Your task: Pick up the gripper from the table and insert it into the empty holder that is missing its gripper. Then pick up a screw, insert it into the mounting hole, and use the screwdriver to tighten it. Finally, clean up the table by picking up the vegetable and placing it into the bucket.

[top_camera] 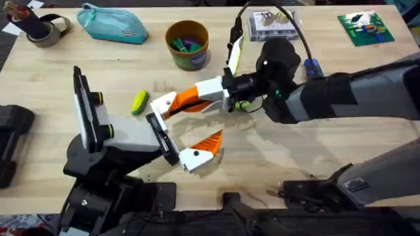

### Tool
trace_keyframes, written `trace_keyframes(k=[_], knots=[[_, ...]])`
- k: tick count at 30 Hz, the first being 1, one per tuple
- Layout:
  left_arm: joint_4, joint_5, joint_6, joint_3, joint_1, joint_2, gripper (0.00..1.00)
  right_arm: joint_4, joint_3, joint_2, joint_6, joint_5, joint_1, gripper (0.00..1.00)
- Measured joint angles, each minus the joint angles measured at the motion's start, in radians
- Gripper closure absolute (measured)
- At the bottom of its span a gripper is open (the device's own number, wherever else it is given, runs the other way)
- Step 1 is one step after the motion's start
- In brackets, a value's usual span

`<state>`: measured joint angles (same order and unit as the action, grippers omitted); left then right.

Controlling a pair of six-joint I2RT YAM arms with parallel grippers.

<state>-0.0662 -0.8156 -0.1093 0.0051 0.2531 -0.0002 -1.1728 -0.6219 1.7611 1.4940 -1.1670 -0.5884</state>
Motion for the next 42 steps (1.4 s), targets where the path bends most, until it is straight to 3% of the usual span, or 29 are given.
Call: trace_keyframes(k=[11, 15, 17, 21, 22, 33, 42], knots=[[0.000, -0.001, 0.000, 0.000, 0.000, 0.000, 0.010, 0.000, 0.000, 0.000, -0.003, -0.001, 0.000, 0.988], [0.000, 0.000, 0.000, 0.000, 0.000, 0.000, 0.010, 0.001, 0.000, 0.000, -0.004, -0.001, 0.000, 0.891], [0.000, -0.006, 0.001, 0.000, 0.001, 0.000, 0.010, 0.004, 0.000, 0.000, -0.004, -0.002, -0.002, 0.714], [-0.001, -0.028, 0.003, 0.000, 0.006, 0.000, 0.010, 0.005, 0.000, 0.002, -0.008, -0.008, -0.020, 0.111], [-0.001, -0.030, 0.003, 0.000, 0.006, 0.000, 0.010, 0.005, 0.000, 0.002, -0.010, -0.009, -0.022, 0.034], [-0.002, -0.034, 0.003, 0.000, 0.006, 0.000, 0.010, 0.006, 0.000, 0.002, -0.010, -0.030, -0.012, 0.006], [-0.002, -0.034, 0.003, 0.000, 0.006, 0.000, 0.010, 0.005, 0.000, 0.002, -0.011, -0.122, 0.067, 0.006]])
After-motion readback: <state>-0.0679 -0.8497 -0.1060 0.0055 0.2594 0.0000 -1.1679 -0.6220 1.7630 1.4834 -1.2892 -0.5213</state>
